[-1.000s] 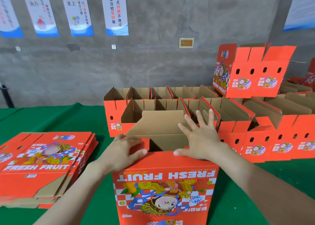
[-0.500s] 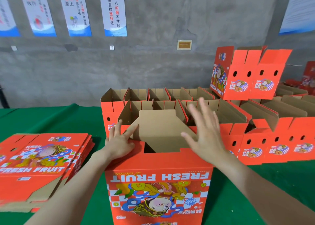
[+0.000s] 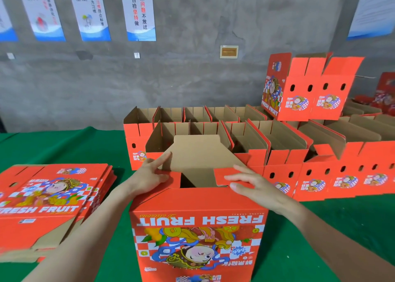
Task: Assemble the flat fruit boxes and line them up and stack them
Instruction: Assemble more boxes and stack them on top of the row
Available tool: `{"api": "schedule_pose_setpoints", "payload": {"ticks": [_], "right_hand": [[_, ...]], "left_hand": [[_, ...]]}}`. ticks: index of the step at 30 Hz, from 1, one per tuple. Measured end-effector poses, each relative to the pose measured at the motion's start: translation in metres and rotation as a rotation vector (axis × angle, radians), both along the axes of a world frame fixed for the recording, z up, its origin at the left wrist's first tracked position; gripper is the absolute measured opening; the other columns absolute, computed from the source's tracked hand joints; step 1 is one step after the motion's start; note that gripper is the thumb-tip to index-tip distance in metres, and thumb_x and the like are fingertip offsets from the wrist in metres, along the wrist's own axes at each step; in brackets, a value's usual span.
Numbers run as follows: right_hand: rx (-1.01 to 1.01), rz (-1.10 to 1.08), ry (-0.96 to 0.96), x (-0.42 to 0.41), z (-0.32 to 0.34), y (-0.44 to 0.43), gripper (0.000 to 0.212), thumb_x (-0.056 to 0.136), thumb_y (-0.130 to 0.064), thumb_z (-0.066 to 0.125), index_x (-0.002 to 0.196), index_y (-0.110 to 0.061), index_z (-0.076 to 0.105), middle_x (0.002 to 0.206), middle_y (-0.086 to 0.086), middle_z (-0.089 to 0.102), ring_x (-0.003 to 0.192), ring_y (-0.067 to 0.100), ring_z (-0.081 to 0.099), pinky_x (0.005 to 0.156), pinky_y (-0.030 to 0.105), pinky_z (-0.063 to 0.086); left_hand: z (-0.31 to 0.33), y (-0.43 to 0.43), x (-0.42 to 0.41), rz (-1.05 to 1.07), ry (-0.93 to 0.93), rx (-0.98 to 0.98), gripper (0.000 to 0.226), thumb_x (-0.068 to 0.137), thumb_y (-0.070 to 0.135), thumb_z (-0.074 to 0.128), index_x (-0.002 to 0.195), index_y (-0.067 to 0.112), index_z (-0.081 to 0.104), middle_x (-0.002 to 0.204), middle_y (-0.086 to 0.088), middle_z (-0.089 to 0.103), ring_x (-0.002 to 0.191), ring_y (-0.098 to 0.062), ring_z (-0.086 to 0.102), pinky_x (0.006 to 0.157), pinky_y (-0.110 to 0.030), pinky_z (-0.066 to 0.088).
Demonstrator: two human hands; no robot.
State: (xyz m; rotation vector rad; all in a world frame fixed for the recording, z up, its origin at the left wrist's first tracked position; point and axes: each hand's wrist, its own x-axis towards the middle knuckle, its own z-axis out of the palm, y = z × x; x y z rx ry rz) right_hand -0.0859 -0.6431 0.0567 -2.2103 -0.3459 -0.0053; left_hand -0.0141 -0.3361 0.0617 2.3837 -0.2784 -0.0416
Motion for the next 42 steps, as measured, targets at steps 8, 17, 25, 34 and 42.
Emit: {"api": "schedule_pose_setpoints", "payload": {"ticks": [8,17,25,34,42], "right_hand": [[-0.02,-0.164,-0.087,-0.02,-0.002,0.012,0.02,0.09,-0.013,0.064,0.106,-0.023,0.072,0.143,-0.003,0.043,0.128,0.003,0.037,0.102,0.018,0.024],[-0.007,-0.268,-0.38,-0.012,0.007,0.012,0.021,0.09,-0.019,0.064,0.111,-0.018,0.062,0.127,-0.009,0.044,0.116,0.001,0.039,0.093,0.014,0.026],[-0.058,-0.126,-0.132,-0.005,0.001,0.01,0.092,0.085,-0.013,0.069,0.148,-0.04,0.009,0.144,-0.01,0.036,0.131,0.006,0.033,0.095,0.015,0.027],[-0.08,-0.1,-0.204,-0.01,0.0,0.008,0.04,0.089,-0.003,0.059,0.121,-0.027,0.063,0.122,-0.015,0.051,0.123,0.003,0.041,0.091,-0.002,0.024],[0.008,-0.077,-0.12,-0.009,0.002,0.009,0.025,0.096,-0.02,0.051,0.116,-0.024,0.066,0.13,-0.008,0.05,0.127,0.005,0.038,0.101,0.022,0.025]], "left_hand": [[-0.006,0.006,-0.015,-0.037,-0.207,-0.239,0.065,0.078,-0.001,0.073,0.127,0.037,0.054,0.125,0.009,0.055,0.111,-0.009,0.051,0.086,-0.005,0.034],[-0.002,0.004,-0.023,0.015,-0.232,-0.309,0.037,0.077,-0.009,0.069,0.096,0.02,0.058,0.104,0.002,0.063,0.076,-0.004,0.054,0.067,-0.014,0.042],[-0.001,0.002,-0.026,0.099,-0.335,-0.262,0.039,0.07,-0.018,0.066,0.07,0.016,0.047,0.079,-0.002,0.066,0.079,-0.017,0.061,0.076,-0.025,0.044],[0.006,-0.003,-0.033,0.018,-0.076,-0.448,0.03,0.08,0.004,0.05,0.072,0.019,0.074,0.083,0.009,0.072,0.075,-0.004,0.063,0.064,-0.005,0.044],[0.006,0.0,-0.027,-0.026,0.032,-0.008,0.056,0.072,0.043,0.078,0.119,0.026,0.053,0.1,0.006,0.062,0.088,-0.008,0.06,0.081,-0.018,0.044]]}}
